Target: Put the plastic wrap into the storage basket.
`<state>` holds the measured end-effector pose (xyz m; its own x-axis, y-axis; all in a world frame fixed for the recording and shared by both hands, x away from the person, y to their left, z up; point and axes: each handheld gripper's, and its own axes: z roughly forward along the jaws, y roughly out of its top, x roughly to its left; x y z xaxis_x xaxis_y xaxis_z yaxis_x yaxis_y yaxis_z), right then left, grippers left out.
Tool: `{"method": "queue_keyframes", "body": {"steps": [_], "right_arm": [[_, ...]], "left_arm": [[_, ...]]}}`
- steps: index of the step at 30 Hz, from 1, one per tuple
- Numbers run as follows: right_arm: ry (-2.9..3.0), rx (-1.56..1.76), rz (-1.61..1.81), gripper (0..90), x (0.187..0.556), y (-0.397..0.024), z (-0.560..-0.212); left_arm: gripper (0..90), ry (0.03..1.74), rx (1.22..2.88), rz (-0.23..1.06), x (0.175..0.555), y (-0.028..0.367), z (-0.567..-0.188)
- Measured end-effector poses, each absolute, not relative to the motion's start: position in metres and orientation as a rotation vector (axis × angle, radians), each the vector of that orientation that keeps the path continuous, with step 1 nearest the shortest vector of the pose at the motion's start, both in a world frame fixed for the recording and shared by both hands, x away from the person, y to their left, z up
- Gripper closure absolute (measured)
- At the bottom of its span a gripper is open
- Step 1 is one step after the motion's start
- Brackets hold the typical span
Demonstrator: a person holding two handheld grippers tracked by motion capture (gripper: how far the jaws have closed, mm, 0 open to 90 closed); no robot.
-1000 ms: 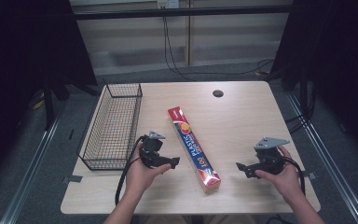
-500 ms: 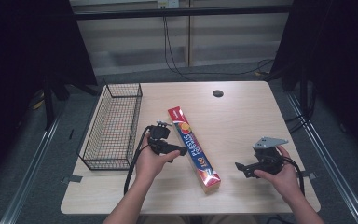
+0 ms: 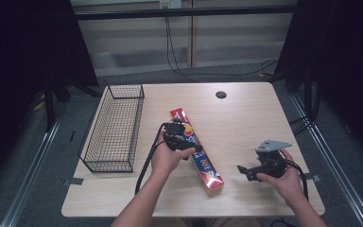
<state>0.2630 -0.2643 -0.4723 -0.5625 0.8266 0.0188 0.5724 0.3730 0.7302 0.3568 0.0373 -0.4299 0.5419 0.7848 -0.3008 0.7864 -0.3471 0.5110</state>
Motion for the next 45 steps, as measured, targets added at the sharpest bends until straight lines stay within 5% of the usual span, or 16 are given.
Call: {"method": "queue_keyframes", "body": {"steps": [25, 45], "right_arm": [[2.295, 1.232, 1.019, 2.7, 0.265, -0.263, -0.474], [2.274, 1.241, 1.026, 3.1, 0.265, -0.266, -0.472]], "left_arm": [[0.4, 1.496, 2.118, 0.002, 0.381, 0.012, -0.460], [12.4, 1.620, 2.119, -0.092, 0.385, 0.006, -0.461]]}}
